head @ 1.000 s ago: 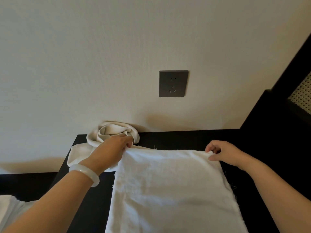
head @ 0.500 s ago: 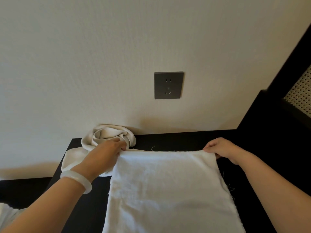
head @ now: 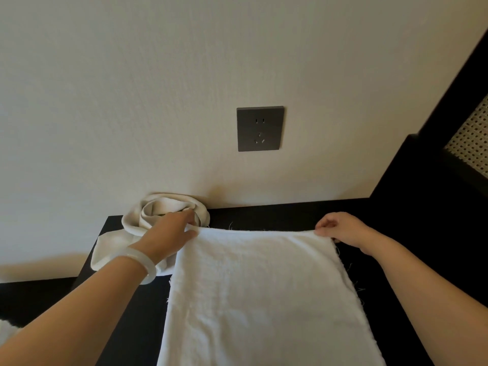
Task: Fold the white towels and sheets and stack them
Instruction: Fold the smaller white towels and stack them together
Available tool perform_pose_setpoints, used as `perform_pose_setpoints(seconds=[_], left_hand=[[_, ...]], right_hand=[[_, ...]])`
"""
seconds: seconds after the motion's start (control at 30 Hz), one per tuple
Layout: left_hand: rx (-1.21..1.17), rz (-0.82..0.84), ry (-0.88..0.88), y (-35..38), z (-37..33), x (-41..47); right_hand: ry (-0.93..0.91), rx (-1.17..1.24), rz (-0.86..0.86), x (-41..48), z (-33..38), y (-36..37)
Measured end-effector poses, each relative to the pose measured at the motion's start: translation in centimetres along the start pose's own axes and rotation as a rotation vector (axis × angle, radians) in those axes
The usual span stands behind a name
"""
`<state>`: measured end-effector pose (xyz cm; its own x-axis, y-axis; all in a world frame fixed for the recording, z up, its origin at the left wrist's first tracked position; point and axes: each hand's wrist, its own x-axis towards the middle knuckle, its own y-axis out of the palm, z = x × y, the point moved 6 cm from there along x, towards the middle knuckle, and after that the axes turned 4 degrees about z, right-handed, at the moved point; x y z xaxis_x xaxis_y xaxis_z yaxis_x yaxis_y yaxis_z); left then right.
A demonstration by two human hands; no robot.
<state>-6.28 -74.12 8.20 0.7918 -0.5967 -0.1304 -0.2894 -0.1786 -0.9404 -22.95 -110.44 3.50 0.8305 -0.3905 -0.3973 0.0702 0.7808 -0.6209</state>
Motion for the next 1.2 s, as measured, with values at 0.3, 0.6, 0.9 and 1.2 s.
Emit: perform_pose_setpoints(seconds=[0.3,0.6,0.9,1.2], left_hand=[[-0.050,-0.050,-0.026,0.9,0.2,-0.2],[0.110,-0.110,0.220,4.3,-8.1,-4.8],[0.217,0.047,0.205,11.5,-9.5,-9.1],[0.194,-0.011,0.195,11.8,-9.2,-9.6]], right_hand=[[0.039,-0.024,-0.205,-0.4,-1.1,-0.9],[0.259,-0.306,-0.043,-3.9,-0.8,0.6],[0.141,-0.149,-0.287,-6.5,-1.9,1.1],[-0.140,-0.309,-0.565,-8.4,0.8,2.9]])
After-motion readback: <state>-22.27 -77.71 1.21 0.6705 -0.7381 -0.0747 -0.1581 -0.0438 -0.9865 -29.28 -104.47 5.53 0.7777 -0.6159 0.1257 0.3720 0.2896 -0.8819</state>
